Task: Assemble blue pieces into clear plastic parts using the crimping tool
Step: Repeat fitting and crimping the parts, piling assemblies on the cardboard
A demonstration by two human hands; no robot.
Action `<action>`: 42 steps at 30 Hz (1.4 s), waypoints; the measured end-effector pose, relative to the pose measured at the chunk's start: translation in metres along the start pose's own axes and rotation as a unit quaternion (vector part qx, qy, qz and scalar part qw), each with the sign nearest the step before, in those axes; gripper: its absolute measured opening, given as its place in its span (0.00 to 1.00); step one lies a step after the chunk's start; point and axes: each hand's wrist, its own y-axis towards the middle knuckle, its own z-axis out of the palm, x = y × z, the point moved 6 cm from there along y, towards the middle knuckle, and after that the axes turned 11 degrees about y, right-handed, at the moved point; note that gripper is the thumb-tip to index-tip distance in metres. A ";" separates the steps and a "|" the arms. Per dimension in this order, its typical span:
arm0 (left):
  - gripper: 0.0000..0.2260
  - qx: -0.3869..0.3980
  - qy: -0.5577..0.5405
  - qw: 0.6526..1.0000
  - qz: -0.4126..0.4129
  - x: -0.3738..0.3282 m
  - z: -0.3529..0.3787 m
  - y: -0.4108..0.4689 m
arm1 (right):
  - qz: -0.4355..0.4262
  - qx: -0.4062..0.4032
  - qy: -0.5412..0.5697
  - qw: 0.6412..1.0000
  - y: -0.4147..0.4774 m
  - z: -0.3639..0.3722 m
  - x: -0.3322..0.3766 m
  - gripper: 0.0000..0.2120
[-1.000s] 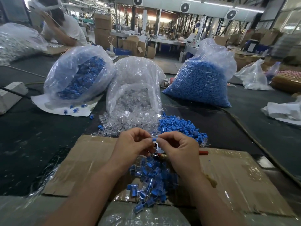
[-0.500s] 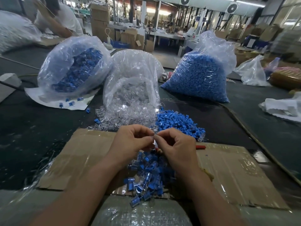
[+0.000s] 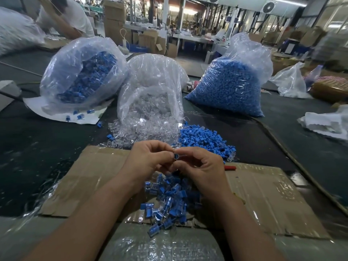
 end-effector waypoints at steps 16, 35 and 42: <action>0.03 0.038 -0.035 0.998 -0.035 0.006 0.003 0.000 | -0.010 -0.009 -0.036 0.999 -0.001 -0.005 0.002 0.15; 0.05 0.017 -0.034 0.999 -0.023 0.009 -0.005 0.005 | 0.158 -0.037 -0.135 0.977 0.000 -0.048 -0.012 0.13; 0.04 0.004 -0.037 0.999 -0.015 0.012 -0.008 0.007 | 0.321 0.163 -0.216 0.908 -0.015 -0.049 -0.036 0.30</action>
